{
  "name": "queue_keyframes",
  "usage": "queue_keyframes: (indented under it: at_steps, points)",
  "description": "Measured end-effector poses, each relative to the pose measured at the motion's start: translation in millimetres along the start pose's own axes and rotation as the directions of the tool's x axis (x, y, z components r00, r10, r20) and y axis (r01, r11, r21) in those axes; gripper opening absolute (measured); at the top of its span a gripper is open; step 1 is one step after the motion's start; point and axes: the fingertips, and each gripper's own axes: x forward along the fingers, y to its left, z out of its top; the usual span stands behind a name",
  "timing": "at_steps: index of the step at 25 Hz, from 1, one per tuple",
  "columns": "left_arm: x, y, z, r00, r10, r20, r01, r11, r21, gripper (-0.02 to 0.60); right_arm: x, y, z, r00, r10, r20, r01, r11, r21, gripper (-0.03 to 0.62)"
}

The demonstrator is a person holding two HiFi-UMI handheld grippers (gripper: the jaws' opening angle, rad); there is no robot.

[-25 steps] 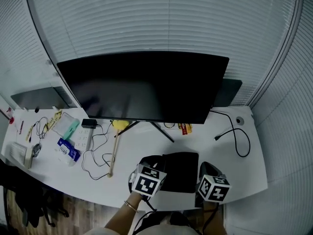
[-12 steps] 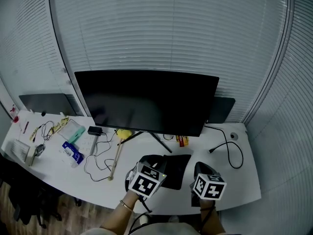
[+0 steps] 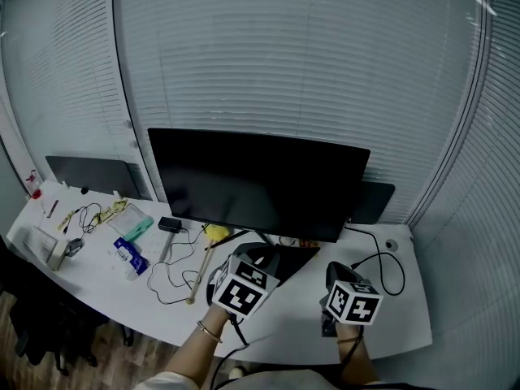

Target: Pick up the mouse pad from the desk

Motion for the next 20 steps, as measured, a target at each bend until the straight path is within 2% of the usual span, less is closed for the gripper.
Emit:
queue_keyframes:
  at_steps: [7, 20]
  points:
    - [-18, 29, 37, 0.998, 0.051, 0.038, -0.052, 0.998, 0.025, 0.04, -9, 20, 48, 0.999, 0.011, 0.053, -0.009, 0.999, -0.048, 0.034]
    - [-23, 44, 40, 0.995, 0.084, 0.049, -0.084, 0.996, 0.001, 0.04, -2, 22, 43, 0.999, 0.003, 0.044, -0.002, 1.0, -0.025, 0.034]
